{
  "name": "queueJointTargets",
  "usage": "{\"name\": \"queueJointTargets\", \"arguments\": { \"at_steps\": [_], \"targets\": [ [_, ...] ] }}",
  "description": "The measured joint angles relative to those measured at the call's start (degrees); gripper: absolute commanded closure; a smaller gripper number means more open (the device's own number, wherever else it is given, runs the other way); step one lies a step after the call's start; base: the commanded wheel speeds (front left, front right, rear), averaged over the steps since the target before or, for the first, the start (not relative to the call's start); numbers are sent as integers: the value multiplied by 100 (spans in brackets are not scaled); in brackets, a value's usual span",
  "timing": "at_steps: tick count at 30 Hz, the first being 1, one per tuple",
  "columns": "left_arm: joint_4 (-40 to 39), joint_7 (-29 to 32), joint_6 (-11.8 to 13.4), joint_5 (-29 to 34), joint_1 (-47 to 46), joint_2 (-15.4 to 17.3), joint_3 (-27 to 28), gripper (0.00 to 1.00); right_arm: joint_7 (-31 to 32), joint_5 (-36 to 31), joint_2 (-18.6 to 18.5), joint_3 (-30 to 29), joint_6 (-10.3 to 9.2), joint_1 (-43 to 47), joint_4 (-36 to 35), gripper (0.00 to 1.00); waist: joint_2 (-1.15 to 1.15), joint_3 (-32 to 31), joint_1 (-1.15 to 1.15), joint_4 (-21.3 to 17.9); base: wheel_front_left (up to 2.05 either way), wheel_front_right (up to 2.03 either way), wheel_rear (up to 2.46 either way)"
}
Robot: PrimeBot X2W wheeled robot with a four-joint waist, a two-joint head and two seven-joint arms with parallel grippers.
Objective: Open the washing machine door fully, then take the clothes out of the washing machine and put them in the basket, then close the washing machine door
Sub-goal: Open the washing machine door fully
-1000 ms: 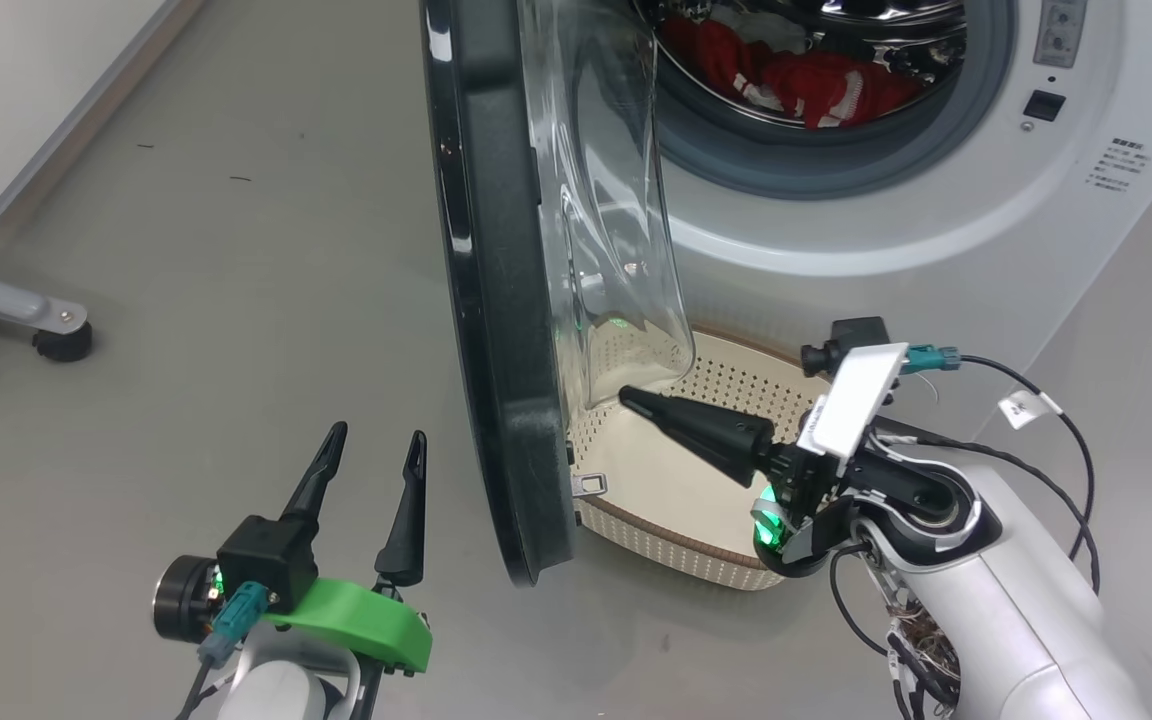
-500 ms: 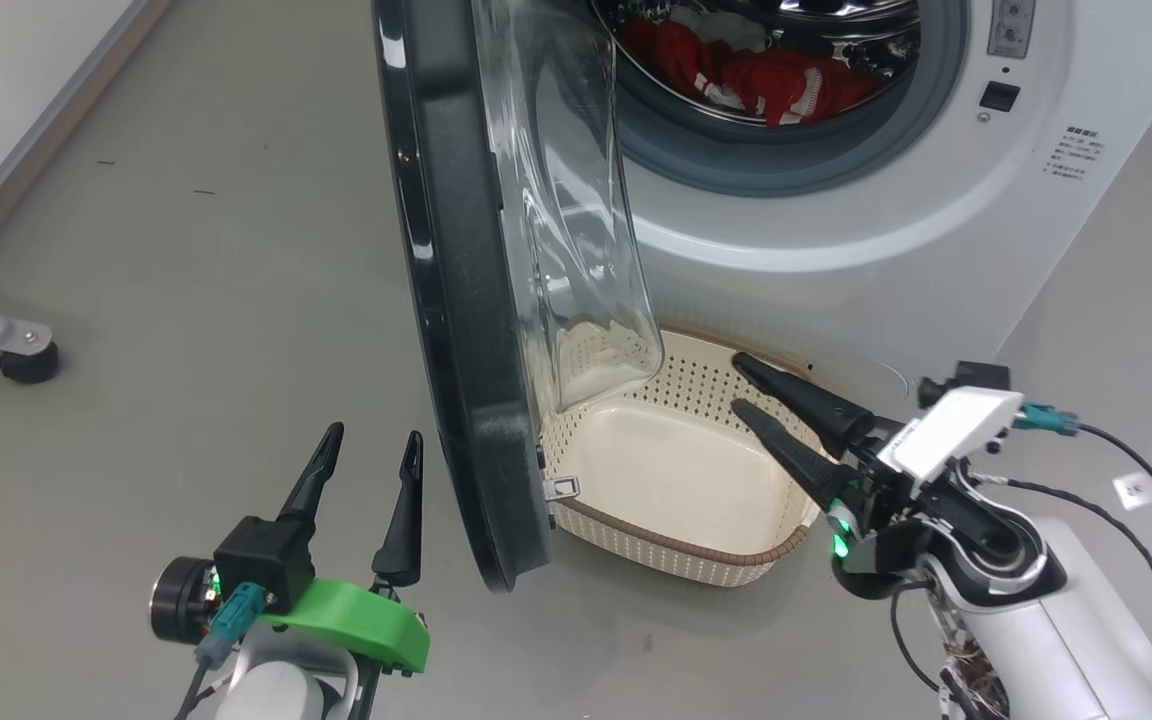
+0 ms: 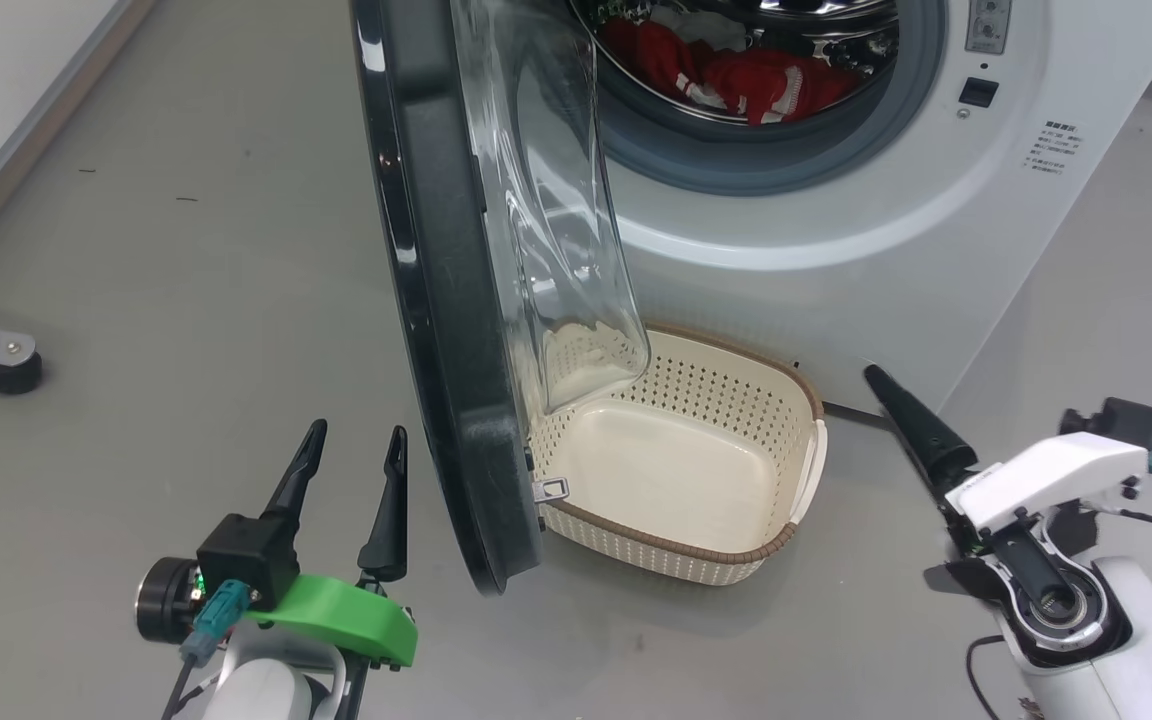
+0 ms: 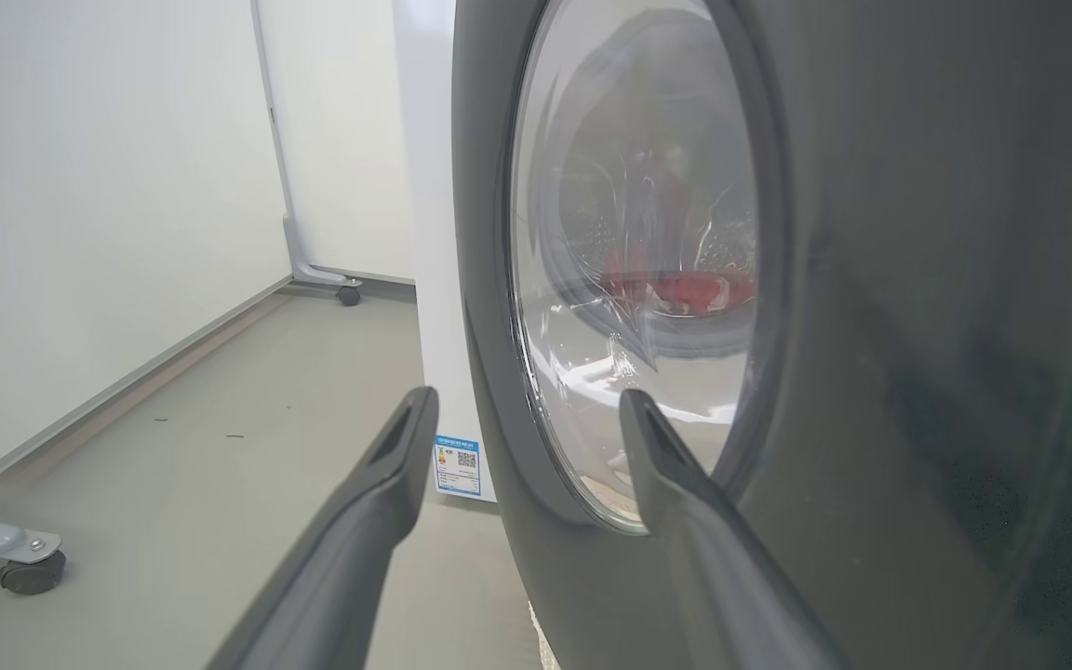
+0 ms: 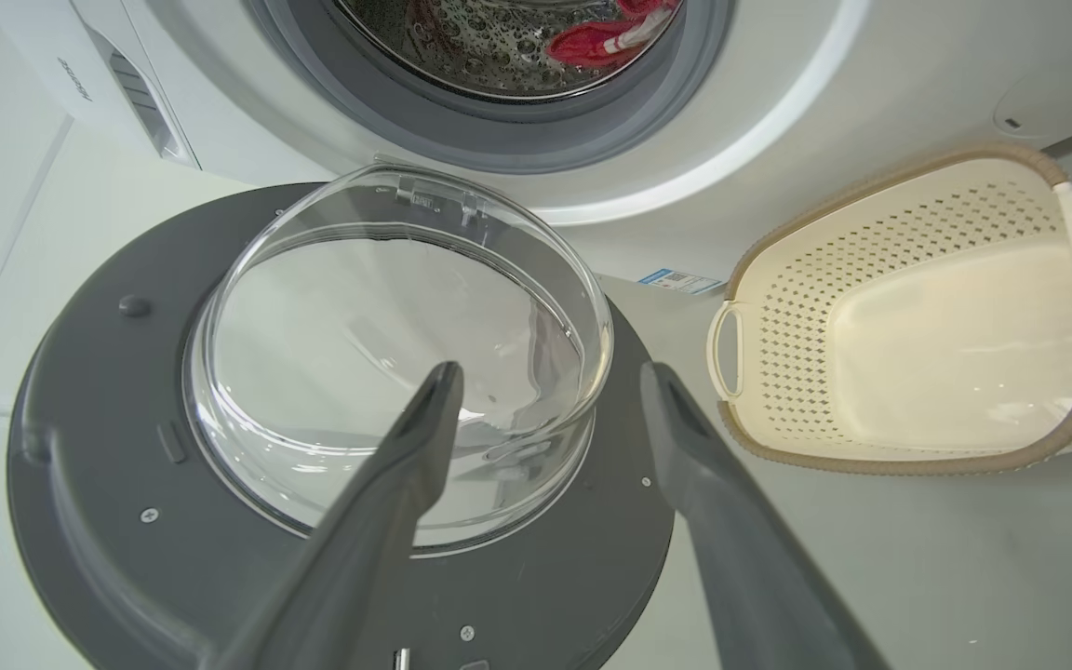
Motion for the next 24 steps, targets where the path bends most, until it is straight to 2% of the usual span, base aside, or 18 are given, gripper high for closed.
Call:
{"name": "queueJointTargets", "arguments": {
  "at_steps": [4, 11, 18, 24],
  "targets": [
    [2, 0, 2, 1, 1, 0, 45, 0, -662, -636, -181, -80, -1, 147, -182, 0, 0, -32, 0, -28, 0, 0, 0],
    [9, 0, 2, 2, 5, 1, 49, 0, -2015, -2176, -655, -181, 0, 218, -315, 0, 0, -81, 0, -52, 0, 0, 0],
    [33, 0, 0, 3, 48, 2, 51, 0, -3297, -4023, -1157, -134, -14, 218, -283, 0, 0, -140, 0, -53, 0, 0, 0],
    [124, 0, -1, 3, 96, 2, 36, 0, -3171, -5059, -1227, 11, -421, 224, -253, 0, 0, -224, 0, -41, 0, 0, 0]
  ]
}}
